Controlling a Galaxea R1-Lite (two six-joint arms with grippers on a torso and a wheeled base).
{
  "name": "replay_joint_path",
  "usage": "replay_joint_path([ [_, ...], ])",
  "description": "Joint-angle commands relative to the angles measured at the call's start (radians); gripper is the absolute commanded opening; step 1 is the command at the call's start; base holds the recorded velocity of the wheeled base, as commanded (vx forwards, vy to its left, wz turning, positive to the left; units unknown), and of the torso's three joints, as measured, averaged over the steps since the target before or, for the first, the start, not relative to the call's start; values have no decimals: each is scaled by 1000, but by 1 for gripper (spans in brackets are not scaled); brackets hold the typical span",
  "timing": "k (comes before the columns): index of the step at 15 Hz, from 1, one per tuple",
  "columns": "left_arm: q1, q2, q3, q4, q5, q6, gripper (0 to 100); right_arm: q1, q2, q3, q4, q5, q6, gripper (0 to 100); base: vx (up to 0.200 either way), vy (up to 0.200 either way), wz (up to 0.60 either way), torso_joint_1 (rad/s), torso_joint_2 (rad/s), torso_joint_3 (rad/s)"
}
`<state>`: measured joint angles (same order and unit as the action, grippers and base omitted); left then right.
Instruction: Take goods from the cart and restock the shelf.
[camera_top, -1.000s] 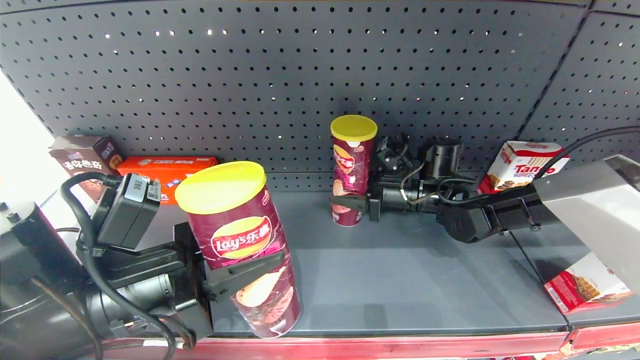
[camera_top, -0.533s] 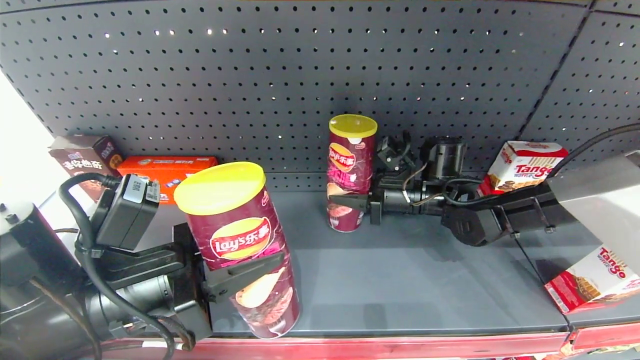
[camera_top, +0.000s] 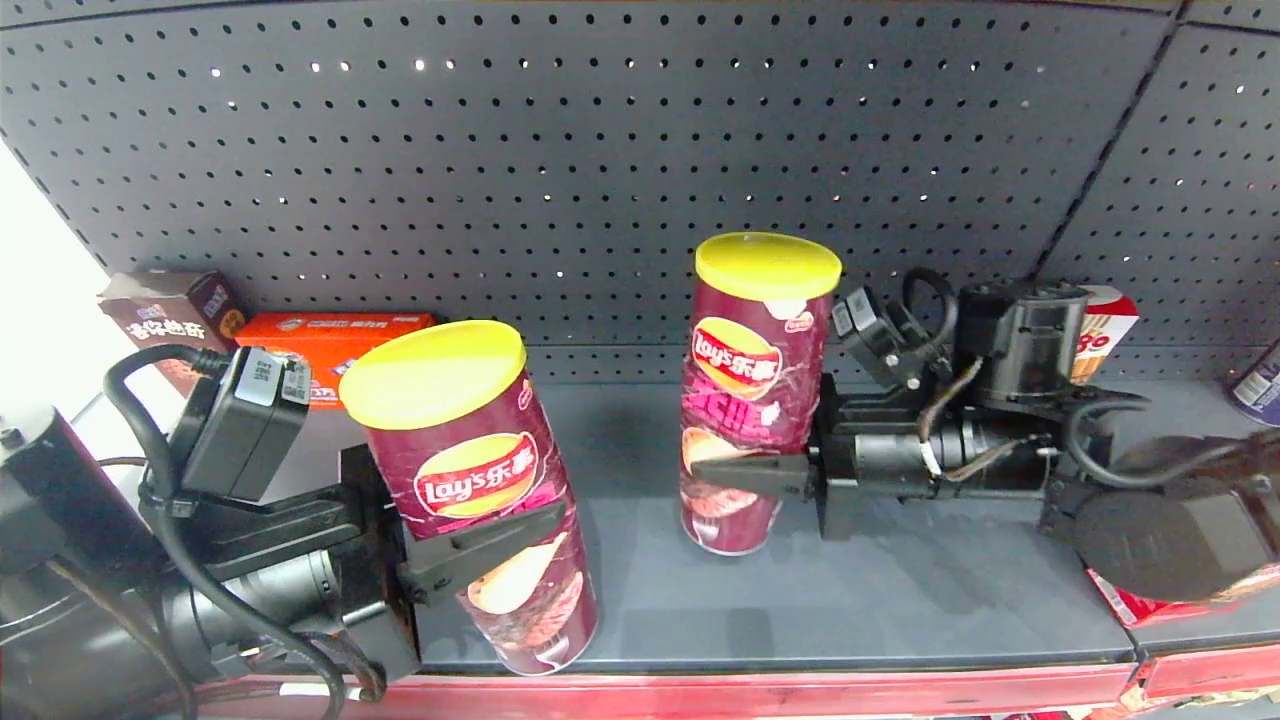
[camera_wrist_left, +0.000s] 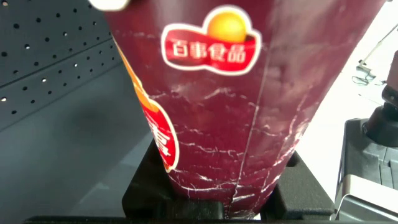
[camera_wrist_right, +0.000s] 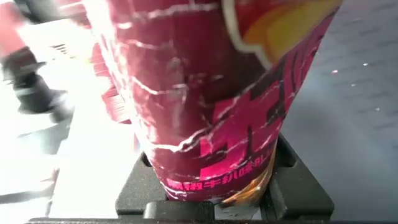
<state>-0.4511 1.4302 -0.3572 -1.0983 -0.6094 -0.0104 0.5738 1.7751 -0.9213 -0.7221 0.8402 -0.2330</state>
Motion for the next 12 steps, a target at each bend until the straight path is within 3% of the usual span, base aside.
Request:
replay_joint_path([
  [1, 2, -1, 0, 0, 2, 0, 0, 38, -120, 171, -72, -10, -2, 0, 0, 0, 0, 0, 0, 0],
  [6, 2, 1, 3, 0, 2, -2, 0, 4, 4, 298, -324, -46, -2, 0, 0, 0, 0, 0, 0, 0],
  [12, 3, 1, 4, 0, 2, -3, 0, -2, 118, 295, -395, -44, -2, 0, 0, 0, 0, 0, 0, 0],
])
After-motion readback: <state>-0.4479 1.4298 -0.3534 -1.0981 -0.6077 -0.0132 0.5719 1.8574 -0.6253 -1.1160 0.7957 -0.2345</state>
